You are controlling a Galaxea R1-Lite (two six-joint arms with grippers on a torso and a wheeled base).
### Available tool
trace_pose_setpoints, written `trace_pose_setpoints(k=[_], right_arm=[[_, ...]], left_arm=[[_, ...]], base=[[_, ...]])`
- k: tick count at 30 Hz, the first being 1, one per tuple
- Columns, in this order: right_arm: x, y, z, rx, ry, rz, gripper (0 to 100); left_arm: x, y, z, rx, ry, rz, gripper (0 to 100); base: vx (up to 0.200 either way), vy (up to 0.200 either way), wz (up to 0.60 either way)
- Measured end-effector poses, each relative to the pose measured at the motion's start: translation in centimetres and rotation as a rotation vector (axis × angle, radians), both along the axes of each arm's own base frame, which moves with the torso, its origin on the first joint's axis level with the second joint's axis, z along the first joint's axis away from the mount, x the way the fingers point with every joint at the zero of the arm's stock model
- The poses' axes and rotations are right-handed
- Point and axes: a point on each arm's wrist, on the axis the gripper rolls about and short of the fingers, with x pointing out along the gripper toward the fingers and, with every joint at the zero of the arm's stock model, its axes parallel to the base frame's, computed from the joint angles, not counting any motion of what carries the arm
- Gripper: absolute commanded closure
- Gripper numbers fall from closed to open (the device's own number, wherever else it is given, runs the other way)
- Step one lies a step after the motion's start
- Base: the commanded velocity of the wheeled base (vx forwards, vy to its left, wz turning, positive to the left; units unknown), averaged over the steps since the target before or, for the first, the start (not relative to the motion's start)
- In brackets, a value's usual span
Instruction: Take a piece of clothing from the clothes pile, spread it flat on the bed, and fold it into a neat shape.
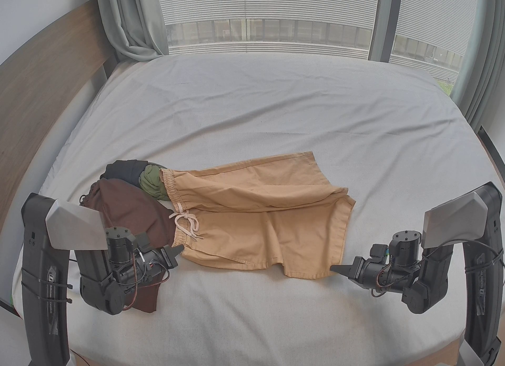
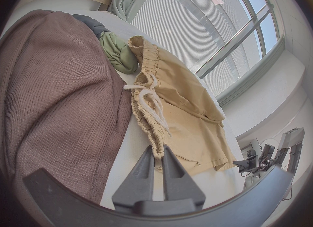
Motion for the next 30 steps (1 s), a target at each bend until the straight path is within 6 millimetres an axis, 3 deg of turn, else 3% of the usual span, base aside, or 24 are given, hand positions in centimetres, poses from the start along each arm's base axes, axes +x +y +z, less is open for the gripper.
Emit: trace_pose_setpoints(k=[19,30], right_arm=[[-1.7,-1.4,0.5,-0.102,-0.030,0.036,100],[-4.4,-3.7,0.1,-0.206,-0.003,0.049,100]], left_arm=[[-2.7,1.0,1.8,-0.001,0.044,-0.002,100],[-6.3,1.6,2.2,0.070,0.111,-0.041,100]], base=[[0.000,0.000,0.00],[0.000,0.000,0.00]])
